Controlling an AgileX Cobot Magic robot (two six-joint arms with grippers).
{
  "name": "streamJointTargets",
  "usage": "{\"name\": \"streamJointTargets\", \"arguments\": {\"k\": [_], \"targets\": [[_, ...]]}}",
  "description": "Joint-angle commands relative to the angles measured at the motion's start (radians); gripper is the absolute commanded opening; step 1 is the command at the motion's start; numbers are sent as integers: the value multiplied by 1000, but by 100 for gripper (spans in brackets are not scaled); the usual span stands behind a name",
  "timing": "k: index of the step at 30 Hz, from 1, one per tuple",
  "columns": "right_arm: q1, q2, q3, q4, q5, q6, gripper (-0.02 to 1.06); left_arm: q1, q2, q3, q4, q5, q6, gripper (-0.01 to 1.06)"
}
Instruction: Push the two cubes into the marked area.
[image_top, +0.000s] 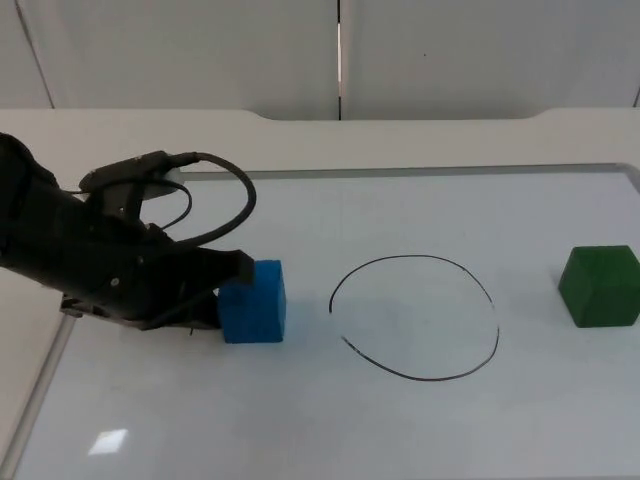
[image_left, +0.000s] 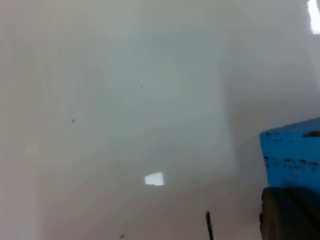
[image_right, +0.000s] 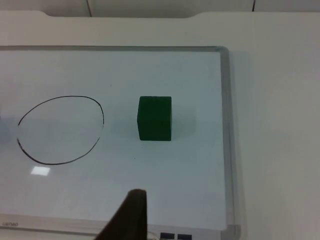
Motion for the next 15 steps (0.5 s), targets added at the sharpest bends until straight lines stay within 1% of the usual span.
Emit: {"name": "streamJointTargets", "arguments": {"k": [1, 4, 7, 11, 15], "targets": [[-4, -4, 3, 6, -5, -1, 105, -7, 1, -8, -12, 23, 6, 0], [-4, -4, 3, 6, -5, -1, 105, -7, 1, -10, -12, 26, 6, 0], [-4, -4, 3, 6, -5, -1, 105, -29, 1, -10, -12, 26, 6, 0], [-4, -4, 3, 6, -5, -1, 105, -58, 1, -17, -12, -12, 6, 0], [-4, -4, 3, 6, -5, -1, 105, -72, 1, -27, -12, -17, 6, 0]]}}
